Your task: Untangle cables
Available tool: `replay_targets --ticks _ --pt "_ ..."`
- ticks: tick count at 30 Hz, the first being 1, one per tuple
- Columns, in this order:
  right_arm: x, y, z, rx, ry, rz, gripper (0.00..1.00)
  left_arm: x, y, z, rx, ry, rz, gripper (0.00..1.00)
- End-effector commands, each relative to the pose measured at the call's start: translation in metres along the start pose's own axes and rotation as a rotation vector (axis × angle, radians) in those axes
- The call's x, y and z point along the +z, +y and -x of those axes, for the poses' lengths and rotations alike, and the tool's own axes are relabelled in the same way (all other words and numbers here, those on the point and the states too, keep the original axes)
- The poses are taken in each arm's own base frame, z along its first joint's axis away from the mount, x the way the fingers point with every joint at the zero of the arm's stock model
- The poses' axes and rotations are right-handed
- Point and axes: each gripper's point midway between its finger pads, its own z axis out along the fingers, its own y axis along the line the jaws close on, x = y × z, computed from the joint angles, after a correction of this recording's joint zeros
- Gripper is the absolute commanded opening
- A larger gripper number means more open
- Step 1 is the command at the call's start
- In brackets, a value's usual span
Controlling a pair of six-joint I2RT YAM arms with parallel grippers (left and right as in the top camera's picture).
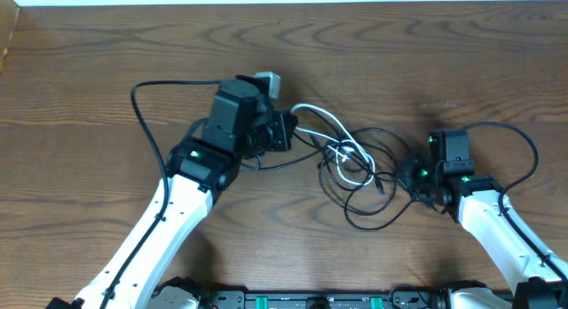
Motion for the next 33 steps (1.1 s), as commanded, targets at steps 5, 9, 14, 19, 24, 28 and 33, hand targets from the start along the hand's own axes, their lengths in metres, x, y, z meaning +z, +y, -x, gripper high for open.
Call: replay_targets --ticks 5,9,14,19,24,28,33 --pt "-0.036 -0.109 0.034 0.101 -0.275 -0.538 0.01 -0.04 0.045 0.063 -0.188 -0.222 0.061 0.08" --pt "-0.041 -0.126 0.035 0.208 -0.264 -0.562 0.02 -0.056 0.065 0.076 -0.298 -0.259 0.046 0.07" --pt "-0.029 -0.108 0.035 0.198 -0.193 -0.434 0.13 -0.055 0.05 0.068 -0.26 -0.177 -0.081 0.07" --pt "-0.008 -0.024 0.021 -0.114 0.0 0.003 0.35 -0.05 0.025 0.052 -0.159 -0.081 -0.209 0.08" --pt "-0.041 0.074 -0.014 -0.459 0.149 0.594 0.59 -0.049 -0.001 0.038 -0.117 -0.011 -0.322 0.08" --pt "-0.058 0.099 -0.028 -0.624 0.154 0.768 0.67 -0.057 -0.03 0.033 -0.061 0.031 -0.468 0.08" --pt "-0.062 0.118 -0.048 -0.801 0.133 0.833 0.79 -0.078 -0.064 0.031 -0.014 0.081 -0.67 0.08"
